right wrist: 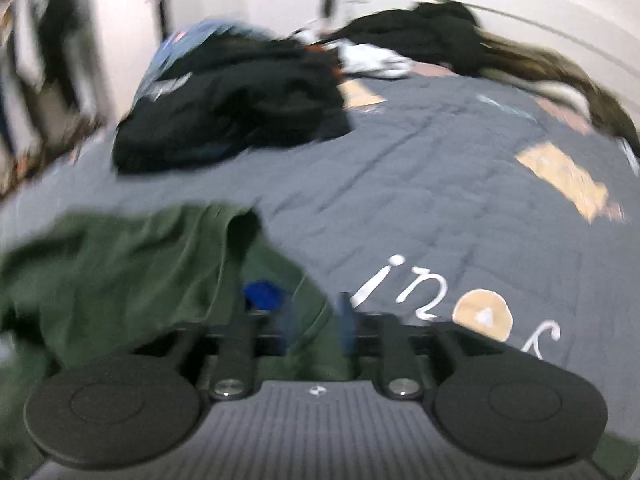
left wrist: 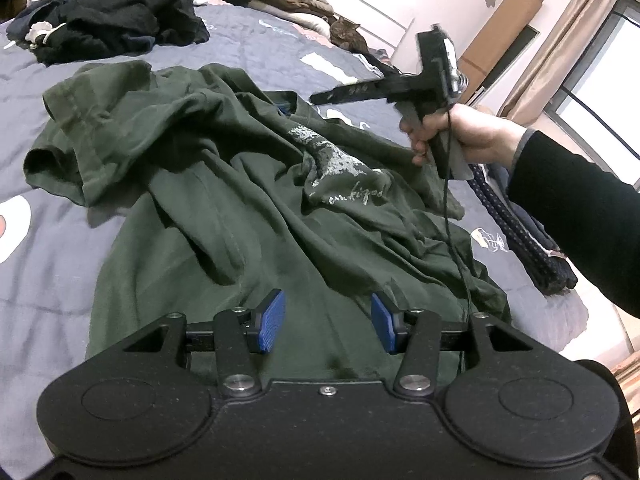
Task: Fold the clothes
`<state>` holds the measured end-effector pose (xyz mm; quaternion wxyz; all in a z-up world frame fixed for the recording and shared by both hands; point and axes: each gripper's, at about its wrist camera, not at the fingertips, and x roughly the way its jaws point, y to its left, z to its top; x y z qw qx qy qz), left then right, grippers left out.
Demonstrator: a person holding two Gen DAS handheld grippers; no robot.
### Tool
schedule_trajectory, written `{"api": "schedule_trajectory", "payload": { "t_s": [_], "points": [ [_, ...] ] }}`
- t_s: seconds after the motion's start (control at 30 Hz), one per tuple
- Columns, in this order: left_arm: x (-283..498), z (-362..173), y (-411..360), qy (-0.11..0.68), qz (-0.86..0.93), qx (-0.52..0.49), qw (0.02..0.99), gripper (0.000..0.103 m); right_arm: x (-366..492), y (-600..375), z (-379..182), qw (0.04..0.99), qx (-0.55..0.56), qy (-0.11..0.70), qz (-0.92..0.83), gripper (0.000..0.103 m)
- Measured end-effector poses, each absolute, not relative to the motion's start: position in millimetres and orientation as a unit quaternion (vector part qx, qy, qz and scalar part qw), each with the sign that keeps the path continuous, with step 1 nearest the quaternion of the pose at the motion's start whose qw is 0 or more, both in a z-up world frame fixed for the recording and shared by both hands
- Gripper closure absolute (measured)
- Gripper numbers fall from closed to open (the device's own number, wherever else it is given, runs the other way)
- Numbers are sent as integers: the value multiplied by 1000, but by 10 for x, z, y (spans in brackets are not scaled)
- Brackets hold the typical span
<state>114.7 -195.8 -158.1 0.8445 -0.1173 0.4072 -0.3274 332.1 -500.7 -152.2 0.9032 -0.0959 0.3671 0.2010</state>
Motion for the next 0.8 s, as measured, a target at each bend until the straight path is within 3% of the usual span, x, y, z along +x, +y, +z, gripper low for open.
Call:
{"api": "schedule_trajectory", "payload": {
  "t_s": [0.2,0.37,0.5,0.6,0.8],
  "points": [
    [1148,-1583,-1966,410,-328,-116,843,56,3342,-4862,-1762,885,-128,398,204,48],
    [1151,-1578,-1958,411,-327,-118,842,56,3320,-4816,-1859,882,-140,400,207,51],
    [1153,-1578,-1954,413,-327,-118,842,55,3319,-4796,-1901,879,-148,406,203,85],
    [1156,-1578,-1951,414,-326,-118,842,55,3345,-4838,-1871,885,-130,404,192,95],
    [1161,-1598,-1945,417,-327,-120,839,56,3427,-5142,-1484,922,-30,350,161,98]
  ]
}}
